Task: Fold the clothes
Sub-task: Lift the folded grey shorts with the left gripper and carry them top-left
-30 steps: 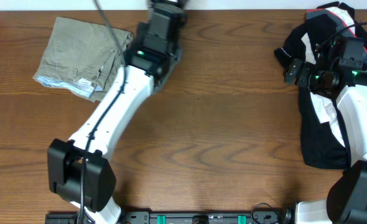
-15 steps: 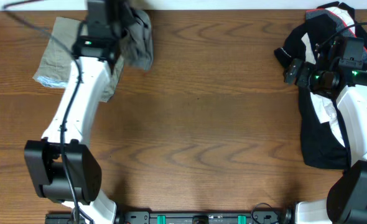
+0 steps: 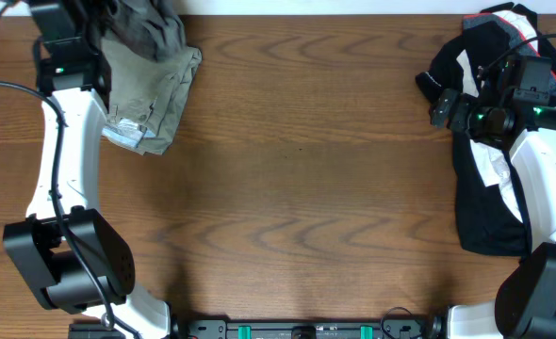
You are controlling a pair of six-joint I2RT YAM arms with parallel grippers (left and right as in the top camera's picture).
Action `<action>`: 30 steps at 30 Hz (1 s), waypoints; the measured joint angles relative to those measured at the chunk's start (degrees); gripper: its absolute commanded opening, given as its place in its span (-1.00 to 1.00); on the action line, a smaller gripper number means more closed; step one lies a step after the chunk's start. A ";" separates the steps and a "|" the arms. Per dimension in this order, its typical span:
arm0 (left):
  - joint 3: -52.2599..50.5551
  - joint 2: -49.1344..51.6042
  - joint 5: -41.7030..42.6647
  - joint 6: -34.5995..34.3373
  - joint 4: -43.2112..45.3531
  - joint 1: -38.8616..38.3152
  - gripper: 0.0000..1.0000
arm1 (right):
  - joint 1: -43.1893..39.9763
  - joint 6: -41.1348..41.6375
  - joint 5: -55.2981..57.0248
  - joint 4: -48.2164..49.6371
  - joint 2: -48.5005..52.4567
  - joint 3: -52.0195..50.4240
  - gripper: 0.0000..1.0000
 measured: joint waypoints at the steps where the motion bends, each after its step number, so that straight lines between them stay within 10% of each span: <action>1: 0.00 0.48 0.59 -1.18 1.90 0.28 -0.88 | 0.00 -0.02 -0.11 -0.20 0.00 0.00 0.99; 30: -0.07 15.41 14.43 -2.84 9.20 4.31 -0.88 | 0.00 -0.02 -0.55 -0.74 0.00 -0.02 0.99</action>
